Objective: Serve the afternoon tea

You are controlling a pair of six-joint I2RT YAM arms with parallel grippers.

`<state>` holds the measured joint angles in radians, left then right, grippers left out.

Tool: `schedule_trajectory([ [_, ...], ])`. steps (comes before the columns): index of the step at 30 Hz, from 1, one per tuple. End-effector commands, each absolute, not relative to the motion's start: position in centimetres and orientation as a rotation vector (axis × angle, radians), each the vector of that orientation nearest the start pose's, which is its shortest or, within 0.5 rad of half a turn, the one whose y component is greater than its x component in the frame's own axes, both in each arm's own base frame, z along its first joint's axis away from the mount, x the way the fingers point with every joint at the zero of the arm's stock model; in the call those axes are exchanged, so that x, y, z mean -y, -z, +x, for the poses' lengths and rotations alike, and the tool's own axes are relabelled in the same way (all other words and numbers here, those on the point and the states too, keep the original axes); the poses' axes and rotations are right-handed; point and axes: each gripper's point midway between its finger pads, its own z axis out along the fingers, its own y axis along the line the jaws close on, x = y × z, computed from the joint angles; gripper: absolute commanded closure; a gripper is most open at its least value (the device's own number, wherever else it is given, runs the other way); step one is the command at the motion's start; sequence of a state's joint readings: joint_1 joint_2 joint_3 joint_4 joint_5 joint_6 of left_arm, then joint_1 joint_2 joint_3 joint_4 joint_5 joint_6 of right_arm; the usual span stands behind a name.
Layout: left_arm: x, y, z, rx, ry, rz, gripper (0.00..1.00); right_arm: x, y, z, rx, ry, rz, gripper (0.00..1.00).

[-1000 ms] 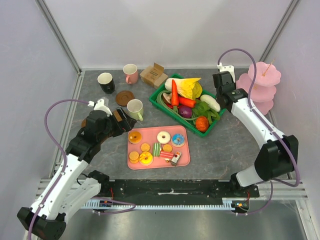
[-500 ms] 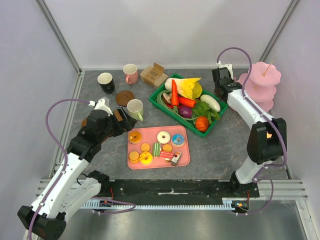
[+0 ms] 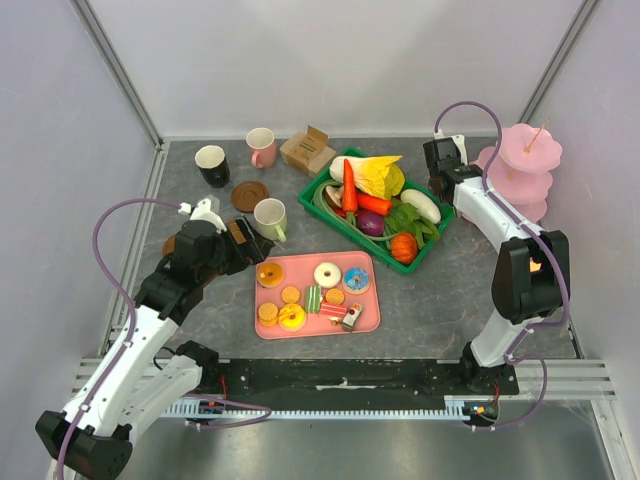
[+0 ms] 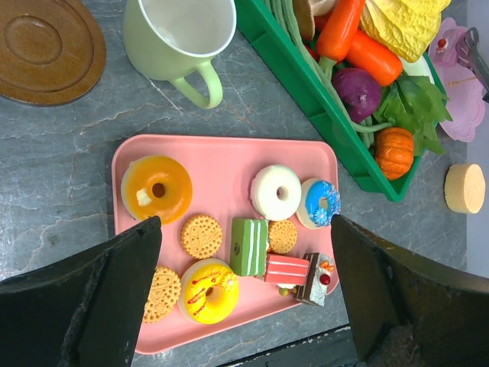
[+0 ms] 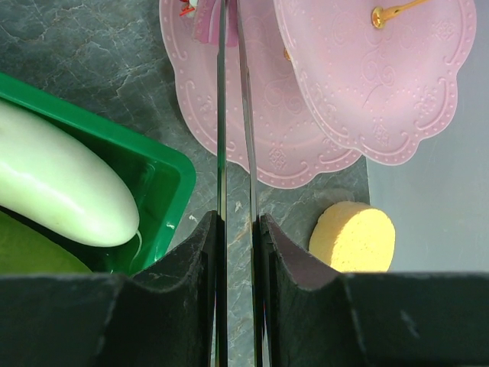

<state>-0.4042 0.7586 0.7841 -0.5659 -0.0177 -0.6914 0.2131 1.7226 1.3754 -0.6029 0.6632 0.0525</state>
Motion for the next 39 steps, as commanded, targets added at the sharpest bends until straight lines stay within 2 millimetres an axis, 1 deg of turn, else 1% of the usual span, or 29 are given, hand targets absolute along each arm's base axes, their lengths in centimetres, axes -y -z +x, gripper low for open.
schedule_trajectory([
  [1, 13.1, -21.6, 24.3, -2.106, 0.659, -0.31, 0.03, 2.4, -16.7, 42.2, -2.319, 0.725, 0.135, 0.73],
  [5, 13.1, -21.5, 24.3, -2.109, 0.657, -0.311, 0.03, 2.5, -16.5, 41.9, -2.328, 0.74, 0.135, 0.68],
  [9, 13.1, -21.6, 24.2, -2.109, 0.657, -0.308, 0.03, 2.6, -16.5, 41.6, -2.33, 0.74, 0.132, 0.59],
  [15, 13.0, -21.5, 24.2, -2.11, 0.656, -0.309, 0.03, 2.7, -16.1, 41.4, -2.34, 0.744, 0.127, 0.55],
  [19, 13.0, -21.5, 24.2, -2.109, 0.656, -0.307, 0.03, 2.6, -15.8, 41.2, -2.349, 0.735, 0.124, 0.55],
  [20, 13.4, -21.6, 24.0, -2.114, 0.678, -0.294, 0.03, 2.4, -15.8, 41.1, -2.347, 0.726, 0.125, 0.55],
  [25, 13.4, -21.4, 24.0, -2.121, 0.677, -0.293, 0.03, 2.0, -16.0, 40.9, -2.345, 0.672, 0.123, 0.56],
  [28, 13.5, -21.5, 24.1, -2.121, 0.681, -0.293, 0.03, 1.4, -16.4, 40.9, -2.34, 0.622, 0.113, 0.56],
  [32, 13.6, -21.4, 24.1, -2.125, 0.683, -0.292, 0.03, 1.0, -17.8, 40.7, -2.309, 0.571, 0.135, 0.56],
  [35, 13.6, -21.3, 24.1, -2.127, 0.683, -0.29, 0.03, 1.0, -18.5, 40.2, -2.297, 0.549, 0.155, 0.56],
  [39, 13.7, -21.3, 24.1, -2.13, 0.687, -0.288, 0.03, 1.0, -18.8, 39.3, -2.292, 0.528, 0.176, 0.56],
])
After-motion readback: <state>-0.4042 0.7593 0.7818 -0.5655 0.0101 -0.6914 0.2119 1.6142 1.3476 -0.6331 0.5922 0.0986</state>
